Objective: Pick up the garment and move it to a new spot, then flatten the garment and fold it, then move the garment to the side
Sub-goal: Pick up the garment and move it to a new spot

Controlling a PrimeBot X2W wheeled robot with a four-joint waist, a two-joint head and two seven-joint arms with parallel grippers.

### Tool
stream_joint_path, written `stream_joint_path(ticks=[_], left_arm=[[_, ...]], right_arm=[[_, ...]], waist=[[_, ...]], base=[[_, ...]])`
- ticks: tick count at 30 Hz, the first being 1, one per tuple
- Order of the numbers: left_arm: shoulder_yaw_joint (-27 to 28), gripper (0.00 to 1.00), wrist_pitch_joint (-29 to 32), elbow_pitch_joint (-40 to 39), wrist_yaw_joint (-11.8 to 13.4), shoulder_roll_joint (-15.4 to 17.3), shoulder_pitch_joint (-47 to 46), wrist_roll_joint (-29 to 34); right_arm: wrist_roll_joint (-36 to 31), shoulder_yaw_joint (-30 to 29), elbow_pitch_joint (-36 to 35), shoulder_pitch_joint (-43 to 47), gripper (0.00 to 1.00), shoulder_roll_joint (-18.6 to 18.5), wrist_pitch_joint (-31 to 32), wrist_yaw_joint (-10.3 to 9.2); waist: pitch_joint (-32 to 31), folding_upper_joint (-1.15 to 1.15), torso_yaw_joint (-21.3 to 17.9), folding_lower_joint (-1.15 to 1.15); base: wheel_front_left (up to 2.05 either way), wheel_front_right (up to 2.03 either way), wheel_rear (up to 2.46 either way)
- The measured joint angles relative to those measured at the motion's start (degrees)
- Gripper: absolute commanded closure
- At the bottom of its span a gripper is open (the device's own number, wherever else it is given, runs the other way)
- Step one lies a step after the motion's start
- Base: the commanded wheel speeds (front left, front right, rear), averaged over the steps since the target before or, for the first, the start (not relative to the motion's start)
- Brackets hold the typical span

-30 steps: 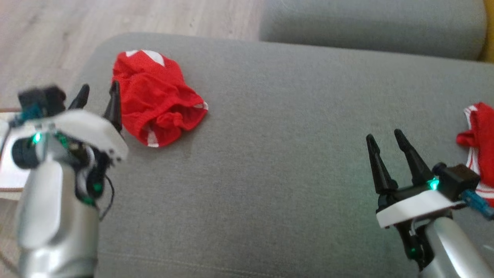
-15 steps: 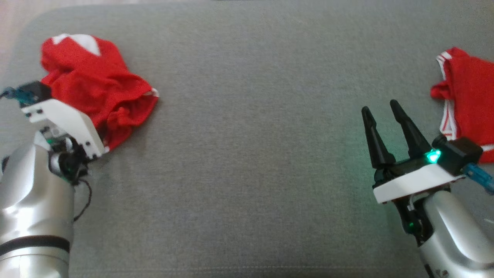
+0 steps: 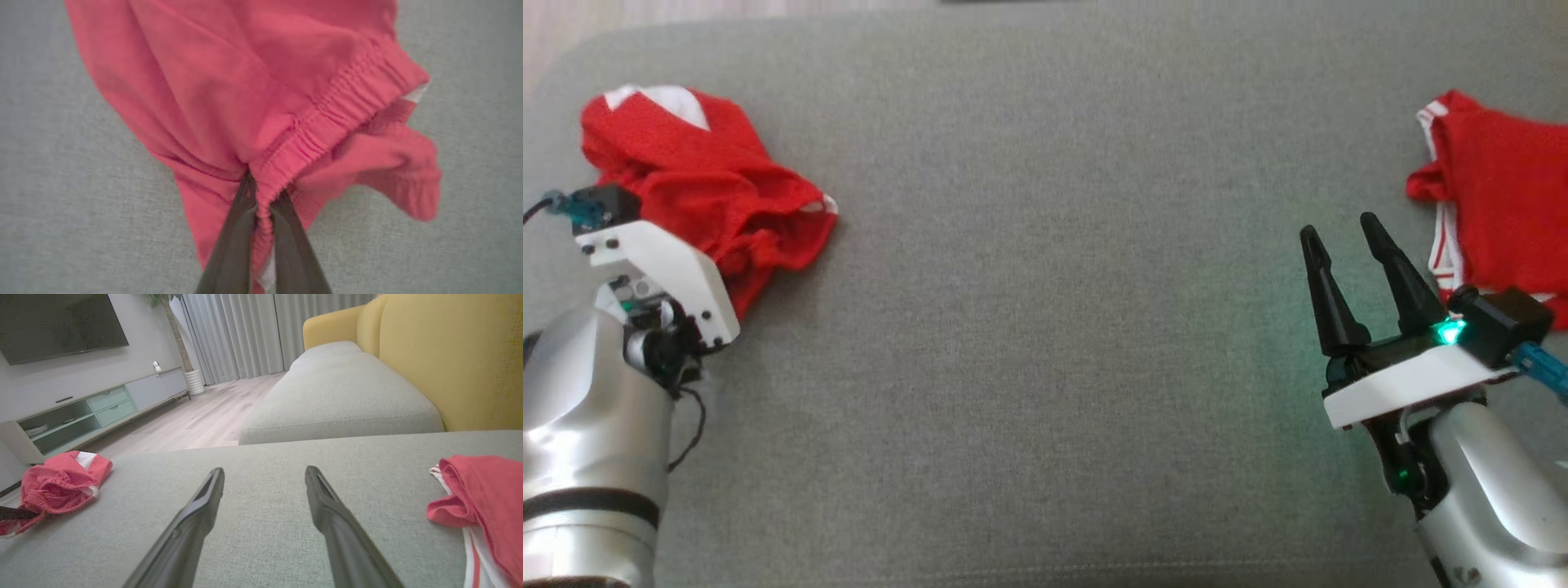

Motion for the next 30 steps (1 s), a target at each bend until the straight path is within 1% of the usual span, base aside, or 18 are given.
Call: stream_joint_path(ticks=[1, 3, 7, 10, 16, 20, 24, 26, 30], left_arm=[[0.0, 1.0, 0.0, 0.0, 0.0, 0.0, 0.0, 0.0], [-1.4, 1.0, -0.1, -0.8, -0.9, 0.5, -0.7, 0.7], [-4.2, 1.0, -0.5, -5.3, -1.9, 1.4, -2.9, 0.7], [-6.4, 1.0, 0.7, -10.9, -2.0, 1.8, -4.0, -0.8], [-13.2, 1.0, 3.7, -26.5, -2.0, 0.9, -3.9, -8.1], [-16.3, 1.0, 5.9, -36.2, -2.0, -1.0, -3.6, -12.0], [-16.8, 1.0, 6.1, -43.9, -1.9, -4.4, -2.5, -15.0], [-17.2, 1.0, 6.1, -46.5, -1.4, -6.1, -1.6, -15.9], [-18.9, 1.0, 5.7, -47.8, -0.4, -7.7, 2.2, -16.1]], right_arm=[[0.0, 0.0, 0.0, 0.0, 0.0, 0.0, 0.0, 0.0], [0.0, 0.0, 0.2, 0.0, 0.0, 0.2, 0.0, 0.0], [-0.1, -0.8, 0.6, 0.8, 0.0, 1.0, 0.0, 0.0], [-0.2, -1.6, 0.9, 1.7, 0.0, 1.7, 0.0, 0.0], [-0.7, -3.2, 1.6, 4.0, 0.0, 1.8, 0.0, 0.0], [-0.7, -3.9, 1.6, 4.2, 0.0, 1.9, 0.0, 0.0], [-1.0, -4.3, 1.5, 4.2, 0.0, 1.9, 0.0, 0.0], [-1.2, -4.6, 1.5, 4.2, 0.0, 1.9, 0.0, 0.0], [-1.2, -5.2, 1.5, 4.3, 0.0, 1.8, 0.0, 0.0]], waist=[[0.0, 0.0, 0.0, 0.0], [-1.3, 0.0, 0.1, 0.0], [-4.4, 0.0, 0.0, 0.0], [-6.6, 0.0, -0.4, 0.0], [-9.4, 0.0, -3.0, 0.0], [-10.3, 0.0, -5.7, 0.0], [-10.8, 0.0, -8.6, 0.0], [-10.8, 0.0, -9.9, 0.0], [-10.2, 0.0, -11.7, 0.0]], base=[[0.0, 0.0, 0.0], [0.0, 0.0, 0.0], [0.0, 0.0, 0.0], [0.0, 0.0, 0.0], [0.0, 0.0, 0.0], [0.0, 0.0, 0.0], [0.0, 0.0, 0.0], [0.0, 0.0, 0.0], [0.0, 0.0, 0.0]])
